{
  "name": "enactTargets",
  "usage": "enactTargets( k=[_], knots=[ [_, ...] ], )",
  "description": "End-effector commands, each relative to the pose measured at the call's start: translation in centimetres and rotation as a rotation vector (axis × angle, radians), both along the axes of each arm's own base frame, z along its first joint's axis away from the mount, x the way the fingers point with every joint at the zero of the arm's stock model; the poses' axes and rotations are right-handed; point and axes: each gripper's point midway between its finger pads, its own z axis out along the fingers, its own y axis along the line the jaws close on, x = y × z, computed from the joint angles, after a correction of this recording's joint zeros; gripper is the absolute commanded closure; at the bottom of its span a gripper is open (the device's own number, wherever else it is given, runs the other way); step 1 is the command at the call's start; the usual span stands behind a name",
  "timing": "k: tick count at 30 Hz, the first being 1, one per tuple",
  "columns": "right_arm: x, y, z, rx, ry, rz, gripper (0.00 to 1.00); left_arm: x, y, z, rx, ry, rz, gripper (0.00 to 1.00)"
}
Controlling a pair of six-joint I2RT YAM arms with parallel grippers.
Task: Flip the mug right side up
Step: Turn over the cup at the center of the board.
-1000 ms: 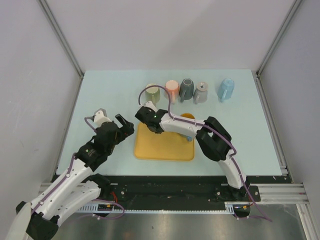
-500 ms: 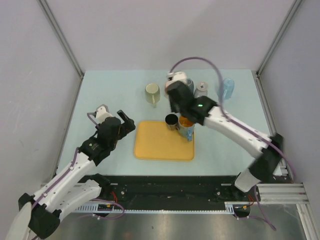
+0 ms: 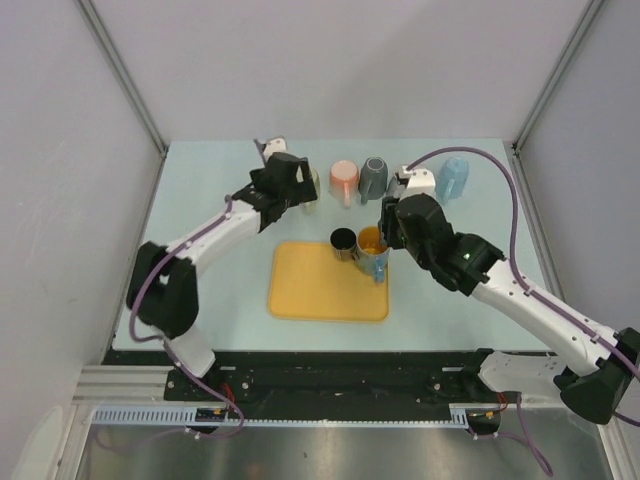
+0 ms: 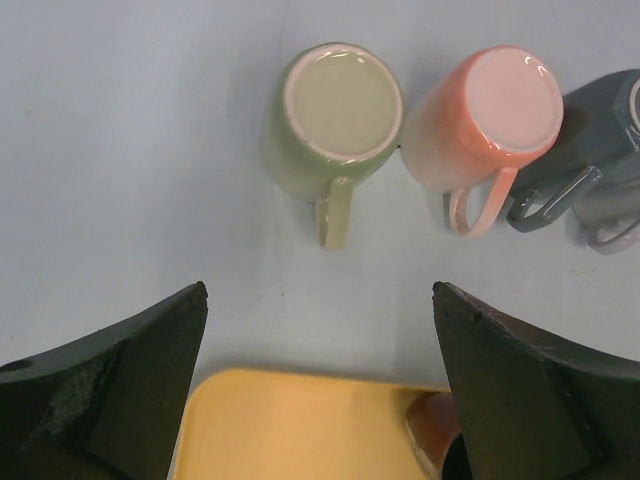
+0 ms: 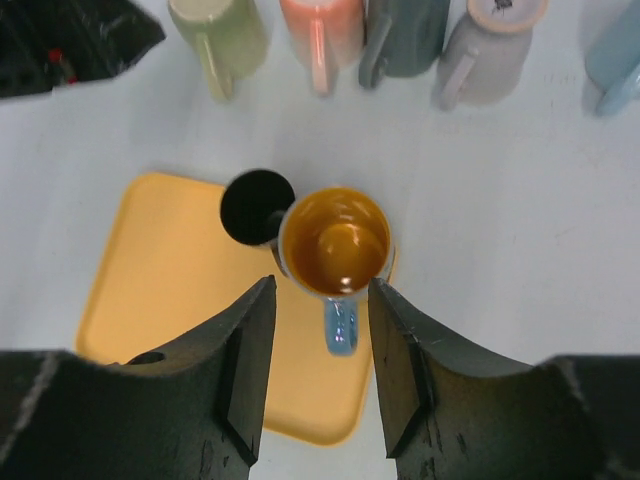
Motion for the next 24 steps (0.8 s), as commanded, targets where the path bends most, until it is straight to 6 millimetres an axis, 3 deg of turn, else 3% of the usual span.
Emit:
enactTargets(
  k=[1, 2, 5, 6, 7, 8, 10, 11, 15, 24],
  knots=[
    [-0.6, -0.8, 0.4, 0.056, -0.009, -0.018, 0.54, 3.5, -1.6, -1.1, 0.104, 0.083, -0.155, 0.02],
    [-0.7, -1.0, 0.5, 0.059, -0.013, -0.016, 0.54, 4.7, -2.2, -1.3, 0.098, 0.093, -0.17, 0.02],
    [-1.0, -2.3, 1.7, 0.066, -0.052, -0.025, 0.53, 5.6, -1.5, -1.1, 0.083, 0.1, -0.152, 0.0],
    [-1.2, -2.8, 2.3, 0.077, -0.071, -0.03, 0.53, 5.7, -1.6, -1.1, 0.073, 0.099, -0.152, 0.04],
    [-1.2, -3.0, 2.4, 0.082, -0.079, -0.036, 0.53, 5.8, -1.6, -1.1, 0.066, 0.1, -0.152, 0.09],
    [-1.1, -3.3, 2.6, 0.086, -0.084, -0.038, 0.53, 5.9, -1.6, -1.1, 0.06, 0.103, -0.152, 0.24],
    [-1.1, -3.4, 2.6, 0.092, -0.087, -0.037, 0.53, 6.1, -1.6, -1.0, 0.055, 0.098, -0.15, 0.42],
    [-1.1, -3.4, 2.5, 0.09, -0.084, -0.034, 0.54, 6.1, -1.6, -1.0, 0.055, 0.099, -0.148, 0.47],
    [-1.0, -3.1, 2.2, 0.088, -0.074, -0.029, 0.54, 6.0, -1.8, -1.5, 0.038, 0.113, -0.138, 0.35],
    [-0.8, -3.1, 1.7, 0.081, -0.065, -0.036, 0.54, 6.3, -2.9, -5.1, -0.024, 0.174, -0.026, 0.39]
  ],
)
